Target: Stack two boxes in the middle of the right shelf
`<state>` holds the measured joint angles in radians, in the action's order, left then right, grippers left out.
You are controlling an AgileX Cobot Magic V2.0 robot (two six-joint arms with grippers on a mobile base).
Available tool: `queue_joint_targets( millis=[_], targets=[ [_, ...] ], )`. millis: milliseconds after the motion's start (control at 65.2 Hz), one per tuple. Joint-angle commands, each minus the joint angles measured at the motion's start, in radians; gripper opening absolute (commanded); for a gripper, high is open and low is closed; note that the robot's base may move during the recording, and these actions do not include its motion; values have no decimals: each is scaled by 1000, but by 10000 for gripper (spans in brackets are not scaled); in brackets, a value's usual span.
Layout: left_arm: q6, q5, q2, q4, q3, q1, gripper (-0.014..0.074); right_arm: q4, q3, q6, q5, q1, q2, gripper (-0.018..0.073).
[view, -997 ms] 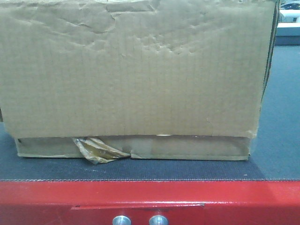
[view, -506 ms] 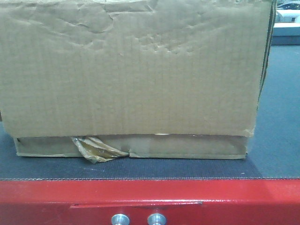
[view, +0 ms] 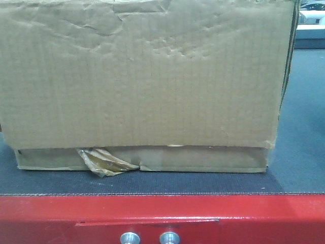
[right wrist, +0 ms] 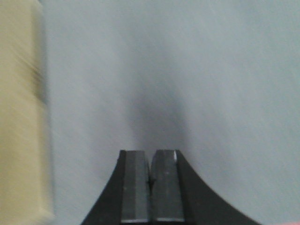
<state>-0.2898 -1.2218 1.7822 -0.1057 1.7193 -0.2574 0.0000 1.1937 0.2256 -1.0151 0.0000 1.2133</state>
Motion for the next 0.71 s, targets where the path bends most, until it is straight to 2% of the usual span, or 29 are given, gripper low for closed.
queue_joint_targets(
  millis=[0,245,338,430,491,552,690],
  targets=[
    [0,1,-3,-4,6,1,339,0,148,38,-73,46,77,-140],
    [0,1,-3,-4,6,1,339,-14,464,45,-206,166,292,-137],
    [0,1,-3,-4,6,1,339,-31,551,45,-206,207,358,-24],
    [0,1,-3,-4,6,1,339,-31,605,45,-206,241,402,185],
    [0,1,-3,-4,6,1,339,-31,623,47,-206,260,425,285],
    [0,1,-3,-4,6,1,339,-31,624,69,-206,279,443,316],
    [0,1,-3,-4,6,1,339,-31,618,88,-206,313,492,287]
  ],
)
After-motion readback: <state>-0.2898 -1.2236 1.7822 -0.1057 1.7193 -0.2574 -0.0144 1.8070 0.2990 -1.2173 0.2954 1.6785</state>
